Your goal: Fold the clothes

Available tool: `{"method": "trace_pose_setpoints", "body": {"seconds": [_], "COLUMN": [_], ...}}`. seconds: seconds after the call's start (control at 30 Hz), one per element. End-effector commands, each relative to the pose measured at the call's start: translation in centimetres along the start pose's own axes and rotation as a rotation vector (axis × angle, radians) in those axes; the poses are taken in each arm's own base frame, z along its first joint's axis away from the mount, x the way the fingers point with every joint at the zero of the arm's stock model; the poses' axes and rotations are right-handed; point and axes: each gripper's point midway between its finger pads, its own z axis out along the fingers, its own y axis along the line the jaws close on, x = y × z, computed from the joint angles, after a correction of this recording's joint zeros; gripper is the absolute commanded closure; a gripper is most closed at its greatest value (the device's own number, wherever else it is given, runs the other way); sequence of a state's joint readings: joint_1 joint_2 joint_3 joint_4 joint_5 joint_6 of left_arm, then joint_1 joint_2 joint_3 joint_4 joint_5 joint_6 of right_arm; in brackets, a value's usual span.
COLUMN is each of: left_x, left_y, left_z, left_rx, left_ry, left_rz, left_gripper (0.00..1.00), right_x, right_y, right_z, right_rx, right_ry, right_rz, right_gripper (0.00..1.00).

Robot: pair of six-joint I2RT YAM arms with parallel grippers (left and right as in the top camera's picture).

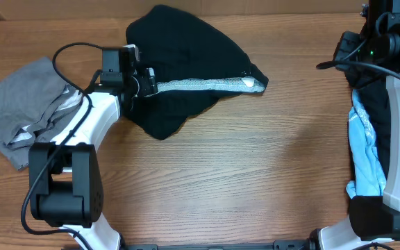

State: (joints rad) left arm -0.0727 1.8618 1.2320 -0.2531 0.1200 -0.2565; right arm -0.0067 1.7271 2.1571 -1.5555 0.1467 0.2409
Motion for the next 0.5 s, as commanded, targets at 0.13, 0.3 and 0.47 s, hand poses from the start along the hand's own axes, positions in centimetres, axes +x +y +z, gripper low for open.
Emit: {"method": "trace_pose_setpoints", "body": {"seconds": [0.13, 0.3, 0.47], "left_x": [-5.8, -19.5, -24.7], "left_y": [-6.0, -15.1, -18.5], "left_z": [-2.5, -20.8, -37.6], "left_rx": [0.278, 0.577, 0.665], "left_ry": [-0.082, -0.436, -0.761], "left_rz": [-0.06, 0.077, 0.201], "left_gripper": [0.96, 0.96, 0.96], "right_x": [-0.5, -0.5, 1.4], "right_y": [-0.2, -0.2, 5.1], "right_z": [-0.6, -0.6, -1.1], "right_rx": [0.004, 0.003, -0.306], "right_ry": [-0.027, -0.026, 0.053], "right_rz": [-0.001, -0.001, -0.191], "right_gripper": [0.74, 0.74, 0.73]}}
